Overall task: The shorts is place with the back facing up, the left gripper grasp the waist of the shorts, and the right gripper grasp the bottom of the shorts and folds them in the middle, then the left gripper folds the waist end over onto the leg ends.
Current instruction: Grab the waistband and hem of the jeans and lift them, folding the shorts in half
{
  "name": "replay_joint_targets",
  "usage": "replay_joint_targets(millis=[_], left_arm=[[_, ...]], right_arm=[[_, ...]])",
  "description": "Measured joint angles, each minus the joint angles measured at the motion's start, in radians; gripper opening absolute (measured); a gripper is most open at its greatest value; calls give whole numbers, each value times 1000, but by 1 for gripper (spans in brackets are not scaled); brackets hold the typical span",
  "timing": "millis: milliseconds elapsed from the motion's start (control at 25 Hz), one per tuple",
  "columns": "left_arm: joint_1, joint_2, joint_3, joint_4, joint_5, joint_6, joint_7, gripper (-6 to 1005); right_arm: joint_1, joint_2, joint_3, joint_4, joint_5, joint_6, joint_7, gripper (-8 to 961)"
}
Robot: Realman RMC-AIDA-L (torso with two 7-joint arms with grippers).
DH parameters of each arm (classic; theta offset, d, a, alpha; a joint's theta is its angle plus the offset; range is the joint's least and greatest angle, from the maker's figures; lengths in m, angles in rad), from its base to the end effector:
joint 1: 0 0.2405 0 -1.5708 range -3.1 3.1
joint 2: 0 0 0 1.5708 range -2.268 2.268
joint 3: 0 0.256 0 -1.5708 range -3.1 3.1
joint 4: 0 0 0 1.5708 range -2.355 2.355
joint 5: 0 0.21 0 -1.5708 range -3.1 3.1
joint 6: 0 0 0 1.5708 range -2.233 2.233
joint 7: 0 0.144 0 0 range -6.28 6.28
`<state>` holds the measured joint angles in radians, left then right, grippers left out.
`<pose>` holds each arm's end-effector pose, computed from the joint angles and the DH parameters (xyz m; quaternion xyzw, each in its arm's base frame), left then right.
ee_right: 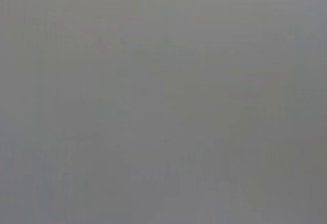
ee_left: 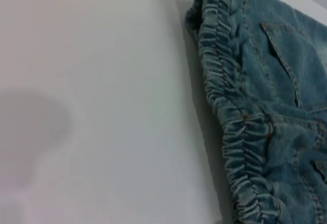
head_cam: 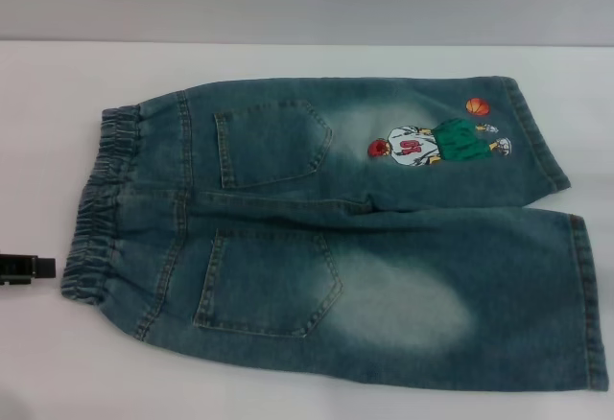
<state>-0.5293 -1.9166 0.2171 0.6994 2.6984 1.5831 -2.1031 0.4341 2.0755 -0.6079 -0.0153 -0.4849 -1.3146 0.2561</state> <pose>-0.3771 0.2990 0.0905 -0.7544 -0.6265 -0.0805 0.1787 0.3741 0.3121 0.0572 -0.5411 0.2631 0.3304 0.7272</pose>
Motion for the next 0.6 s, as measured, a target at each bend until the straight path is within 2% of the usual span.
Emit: replay_joint_targets(millis=[600], left_arm=[[-6,-11,46,-12,0,-6,-2,500]], right_arm=[[0,0,-1,-2,1,0,0,701]])
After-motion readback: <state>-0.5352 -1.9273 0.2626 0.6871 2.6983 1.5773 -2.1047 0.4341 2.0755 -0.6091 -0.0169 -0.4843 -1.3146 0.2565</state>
